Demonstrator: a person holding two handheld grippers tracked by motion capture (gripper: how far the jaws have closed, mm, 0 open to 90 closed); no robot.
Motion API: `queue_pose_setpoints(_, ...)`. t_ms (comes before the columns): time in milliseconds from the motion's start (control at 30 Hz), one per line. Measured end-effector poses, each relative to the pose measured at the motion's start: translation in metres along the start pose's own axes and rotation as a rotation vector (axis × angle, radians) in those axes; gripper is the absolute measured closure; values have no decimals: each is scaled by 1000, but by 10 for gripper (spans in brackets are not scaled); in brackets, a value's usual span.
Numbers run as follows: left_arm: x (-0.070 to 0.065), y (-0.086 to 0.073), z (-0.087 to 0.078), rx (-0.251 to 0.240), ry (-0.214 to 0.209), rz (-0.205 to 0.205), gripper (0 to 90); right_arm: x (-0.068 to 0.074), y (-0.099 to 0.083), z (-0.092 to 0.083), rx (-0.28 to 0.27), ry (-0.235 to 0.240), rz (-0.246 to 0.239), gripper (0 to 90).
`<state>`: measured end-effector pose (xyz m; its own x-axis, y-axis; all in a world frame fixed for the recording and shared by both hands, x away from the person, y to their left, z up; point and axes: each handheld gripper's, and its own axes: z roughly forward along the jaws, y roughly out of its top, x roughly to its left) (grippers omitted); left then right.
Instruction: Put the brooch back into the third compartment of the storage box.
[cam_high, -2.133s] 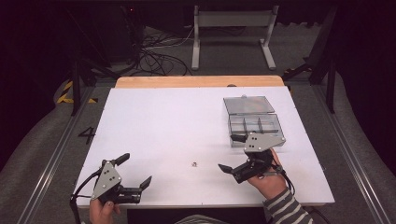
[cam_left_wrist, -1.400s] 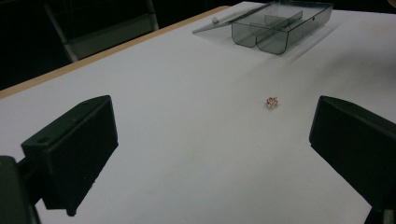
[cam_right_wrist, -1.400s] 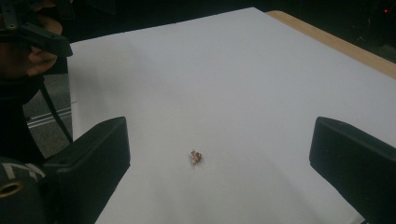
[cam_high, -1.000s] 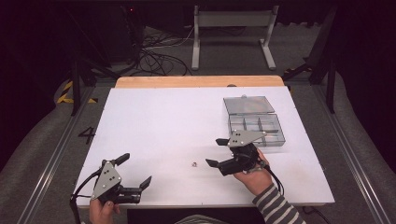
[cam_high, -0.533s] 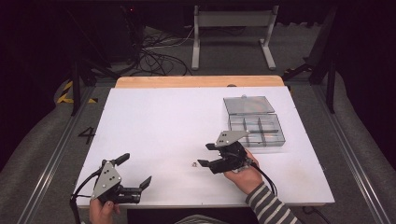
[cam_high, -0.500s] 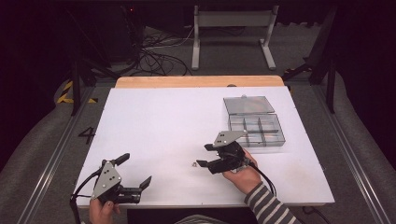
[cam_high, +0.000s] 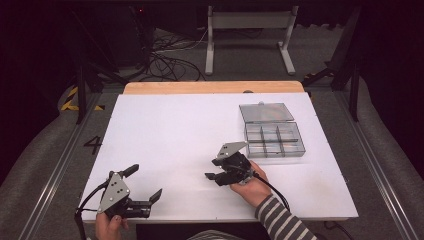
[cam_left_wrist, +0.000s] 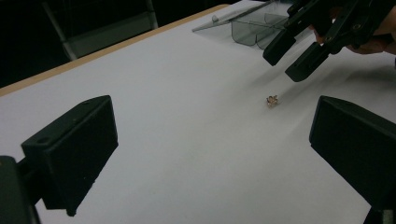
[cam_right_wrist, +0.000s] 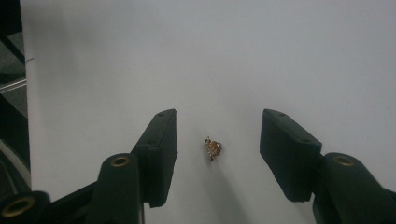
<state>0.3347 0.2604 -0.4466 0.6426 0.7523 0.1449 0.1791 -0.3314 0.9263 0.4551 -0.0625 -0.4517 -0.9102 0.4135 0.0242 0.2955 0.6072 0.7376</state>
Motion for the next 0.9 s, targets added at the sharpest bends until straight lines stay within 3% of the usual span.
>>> queue_pose_setpoints(333, 0, 0, 0, 2, -1, -1, 15, 0, 0, 19, 79, -13, -29, 537)
queue_pose_setpoints(900, 0, 0, 3, 3, 1, -12, 15, 4, -2, 32, 132, -35, -59, 647)
